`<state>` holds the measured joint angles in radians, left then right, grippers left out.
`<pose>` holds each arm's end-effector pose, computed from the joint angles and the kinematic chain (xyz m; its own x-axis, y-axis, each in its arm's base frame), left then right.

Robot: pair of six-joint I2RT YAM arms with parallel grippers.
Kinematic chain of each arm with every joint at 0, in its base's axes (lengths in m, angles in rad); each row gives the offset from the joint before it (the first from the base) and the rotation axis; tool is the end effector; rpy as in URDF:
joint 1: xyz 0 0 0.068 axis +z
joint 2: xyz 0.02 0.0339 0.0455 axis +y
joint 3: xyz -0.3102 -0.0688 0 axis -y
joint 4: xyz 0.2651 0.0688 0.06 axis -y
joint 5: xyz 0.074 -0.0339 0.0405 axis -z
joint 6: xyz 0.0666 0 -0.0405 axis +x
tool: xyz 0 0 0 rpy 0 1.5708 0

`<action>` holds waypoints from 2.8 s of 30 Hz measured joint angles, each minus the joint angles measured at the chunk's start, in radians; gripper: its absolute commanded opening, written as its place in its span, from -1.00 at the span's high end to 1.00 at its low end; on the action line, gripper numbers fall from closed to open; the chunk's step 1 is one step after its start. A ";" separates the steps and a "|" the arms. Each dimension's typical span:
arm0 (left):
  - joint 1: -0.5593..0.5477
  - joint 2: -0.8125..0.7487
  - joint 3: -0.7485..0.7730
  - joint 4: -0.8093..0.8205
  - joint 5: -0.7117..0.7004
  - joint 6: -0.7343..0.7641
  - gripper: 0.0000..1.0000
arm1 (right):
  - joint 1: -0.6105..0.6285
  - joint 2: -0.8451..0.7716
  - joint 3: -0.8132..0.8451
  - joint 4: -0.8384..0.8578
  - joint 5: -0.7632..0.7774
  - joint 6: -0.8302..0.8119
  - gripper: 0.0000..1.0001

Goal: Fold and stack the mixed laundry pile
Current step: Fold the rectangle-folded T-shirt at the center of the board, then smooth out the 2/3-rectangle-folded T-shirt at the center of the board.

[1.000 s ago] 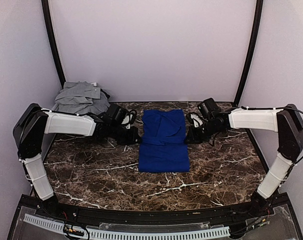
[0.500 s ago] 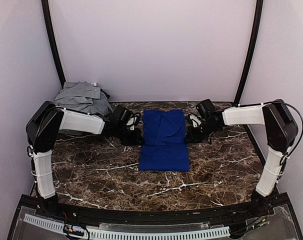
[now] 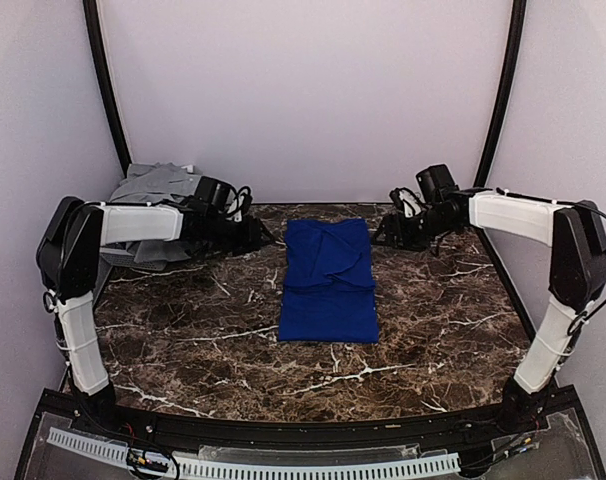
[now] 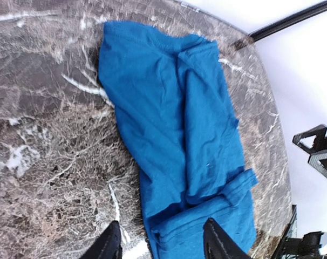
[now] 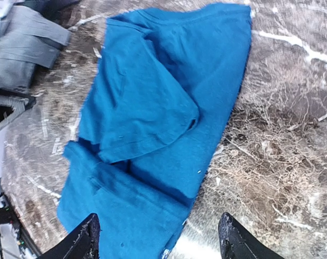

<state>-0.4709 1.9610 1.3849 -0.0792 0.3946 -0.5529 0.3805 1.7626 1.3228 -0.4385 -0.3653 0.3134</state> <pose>0.4343 -0.2498 0.2237 -0.8248 -0.1241 -0.5517 0.3024 0.7276 -0.6157 0.3918 0.1823 0.2546 -0.8520 -0.0307 -0.5226 -0.3111 0.8325 0.4584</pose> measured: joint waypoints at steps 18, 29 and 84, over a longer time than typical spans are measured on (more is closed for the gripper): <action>-0.173 -0.082 -0.225 0.142 0.076 -0.001 0.18 | 0.176 -0.023 -0.232 0.129 -0.232 0.079 -0.29; -0.188 0.086 -0.181 0.204 0.089 -0.035 0.19 | 0.177 0.138 -0.206 0.196 -0.243 0.087 -0.28; -0.129 0.277 0.083 0.230 0.160 -0.005 0.29 | 0.081 0.323 0.058 0.183 -0.262 0.018 0.06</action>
<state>-0.5999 2.2379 1.4681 0.1509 0.5545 -0.5583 0.4614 2.0853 1.3808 -0.2550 -0.6270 0.3309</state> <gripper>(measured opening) 0.355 0.474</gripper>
